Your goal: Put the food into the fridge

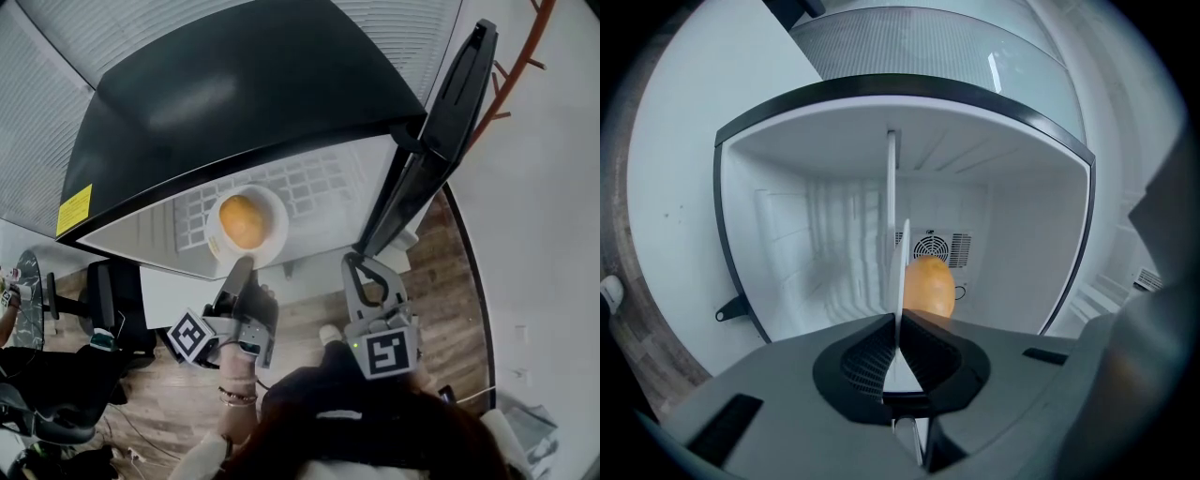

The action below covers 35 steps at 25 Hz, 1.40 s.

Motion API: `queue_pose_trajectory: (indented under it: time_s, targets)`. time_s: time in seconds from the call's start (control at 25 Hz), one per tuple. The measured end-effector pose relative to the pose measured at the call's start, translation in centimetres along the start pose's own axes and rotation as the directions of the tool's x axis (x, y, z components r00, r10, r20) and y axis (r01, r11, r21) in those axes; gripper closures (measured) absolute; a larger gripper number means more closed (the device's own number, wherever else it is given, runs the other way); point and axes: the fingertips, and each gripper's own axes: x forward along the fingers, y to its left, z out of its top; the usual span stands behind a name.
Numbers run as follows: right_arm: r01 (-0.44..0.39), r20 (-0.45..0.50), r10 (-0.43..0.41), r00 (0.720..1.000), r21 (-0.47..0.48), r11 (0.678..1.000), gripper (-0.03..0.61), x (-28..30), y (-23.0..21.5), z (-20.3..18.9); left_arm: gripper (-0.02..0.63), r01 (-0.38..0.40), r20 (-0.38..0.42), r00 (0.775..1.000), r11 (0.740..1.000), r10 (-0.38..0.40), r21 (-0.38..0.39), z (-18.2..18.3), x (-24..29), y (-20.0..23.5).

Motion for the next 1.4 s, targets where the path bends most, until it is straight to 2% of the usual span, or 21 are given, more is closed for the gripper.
queue_pose_trajectory:
  time_s: [1.4]
  targets:
    - [0.053,-0.028,-0.053,0.998,0.016,0.998,0.578,0.2,-2.3,-1.1,0.597,0.007,0.003,1.000,1.000,-0.007,0.001,1.7,3.4,-0.6]
